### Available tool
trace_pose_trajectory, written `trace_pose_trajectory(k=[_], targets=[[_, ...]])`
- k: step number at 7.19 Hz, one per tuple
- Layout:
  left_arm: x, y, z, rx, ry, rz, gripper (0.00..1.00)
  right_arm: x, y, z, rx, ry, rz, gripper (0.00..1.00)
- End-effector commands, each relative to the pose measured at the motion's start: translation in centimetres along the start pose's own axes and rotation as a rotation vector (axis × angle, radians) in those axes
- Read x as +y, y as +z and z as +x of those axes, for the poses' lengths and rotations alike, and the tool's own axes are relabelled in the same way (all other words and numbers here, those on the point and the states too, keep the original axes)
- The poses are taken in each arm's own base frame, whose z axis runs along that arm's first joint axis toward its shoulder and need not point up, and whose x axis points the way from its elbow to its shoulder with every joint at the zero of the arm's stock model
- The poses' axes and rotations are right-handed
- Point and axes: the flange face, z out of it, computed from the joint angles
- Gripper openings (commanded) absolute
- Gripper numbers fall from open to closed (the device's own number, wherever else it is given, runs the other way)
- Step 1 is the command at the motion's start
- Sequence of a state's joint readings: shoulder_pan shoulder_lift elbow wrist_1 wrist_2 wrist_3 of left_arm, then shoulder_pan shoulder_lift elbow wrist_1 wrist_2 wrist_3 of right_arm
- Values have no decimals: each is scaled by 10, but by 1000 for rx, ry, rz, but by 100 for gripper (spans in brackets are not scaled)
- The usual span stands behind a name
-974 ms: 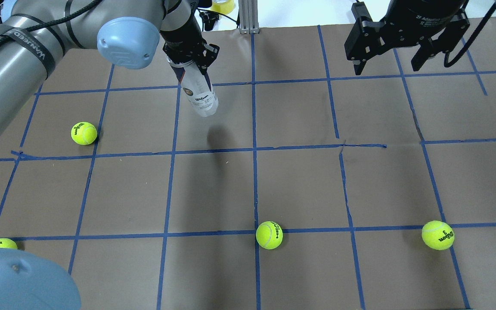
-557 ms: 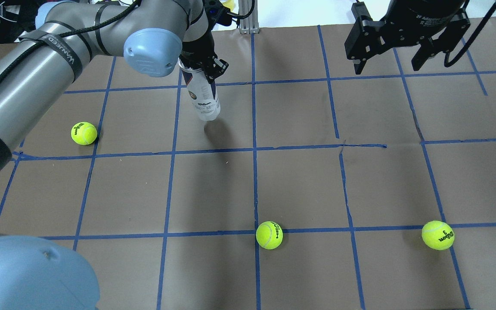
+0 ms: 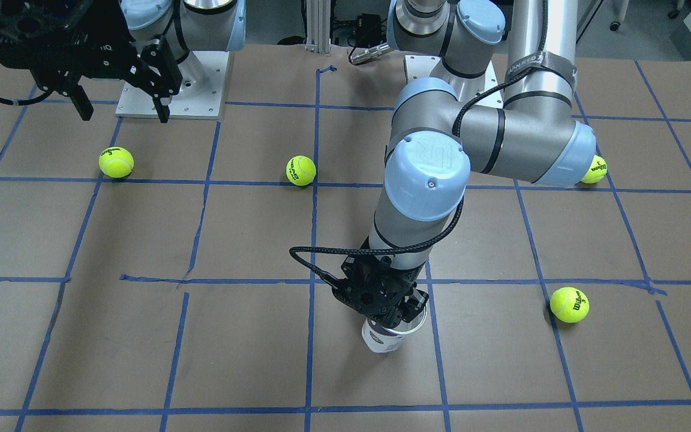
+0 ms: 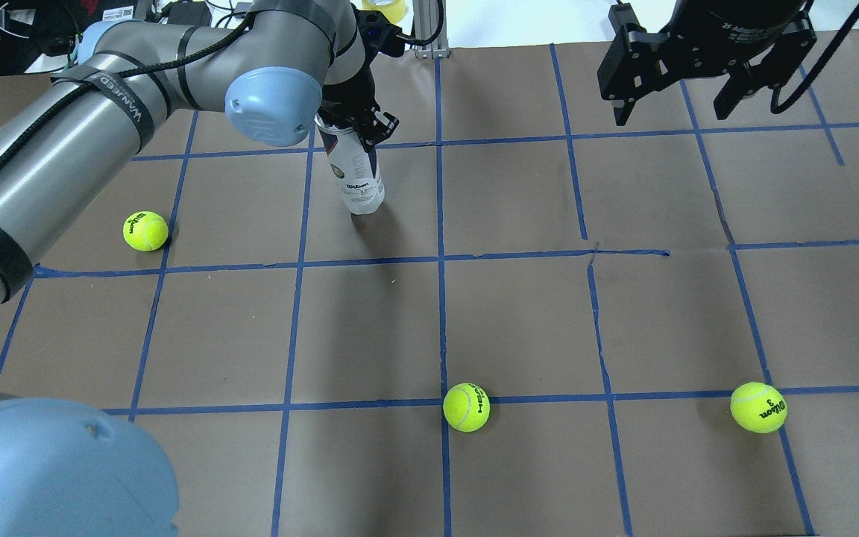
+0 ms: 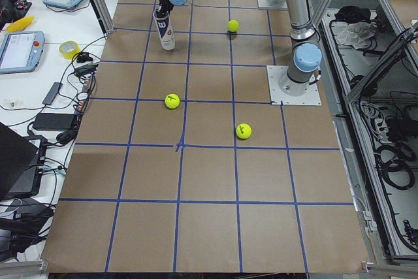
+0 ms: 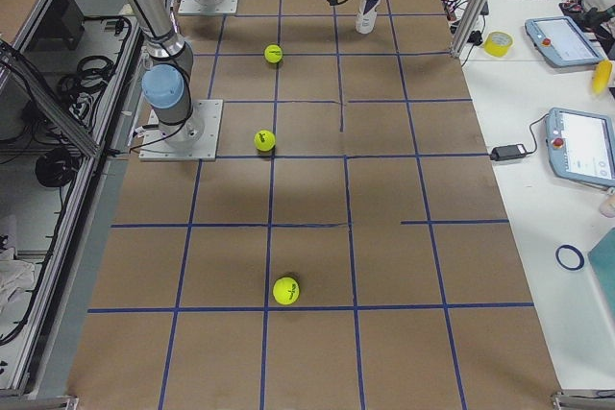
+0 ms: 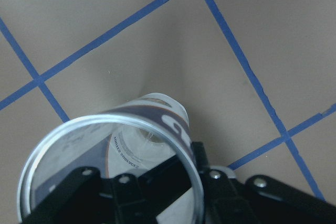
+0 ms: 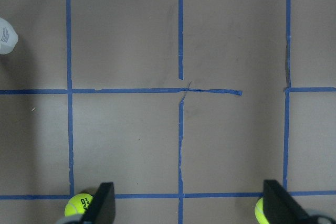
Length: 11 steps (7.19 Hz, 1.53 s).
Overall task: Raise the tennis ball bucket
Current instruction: 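Lower the upright can onto the table with the left gripper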
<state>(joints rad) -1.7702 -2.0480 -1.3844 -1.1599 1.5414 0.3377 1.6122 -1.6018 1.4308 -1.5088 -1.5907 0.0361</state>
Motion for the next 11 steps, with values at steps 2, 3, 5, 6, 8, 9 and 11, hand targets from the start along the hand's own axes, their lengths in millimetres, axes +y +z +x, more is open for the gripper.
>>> trace_pose_trajectory(k=[2,3,5,6,8,9,11], targets=[[1,8,1,7,-5,-3,38,0,-1,0,0,2,3,100],[2,9,2,9,-4,-7,38,1,-1,0,0,2,4,100],[2,-11,3,4,-21,22,78,1,-1,0,0,2,1,100],[3,-22,7,6,-90,33,100,1,-2,0,0,2,6,100],[8,-66,15,19,-101,45,100,1,-1,0,0,2,1,100],[13,-90,16,22,-103,38,100,1,-1,0,0,2,3,100],[23,-132,17,9,-125,31,100,1,-1,0,0,4,0,100]])
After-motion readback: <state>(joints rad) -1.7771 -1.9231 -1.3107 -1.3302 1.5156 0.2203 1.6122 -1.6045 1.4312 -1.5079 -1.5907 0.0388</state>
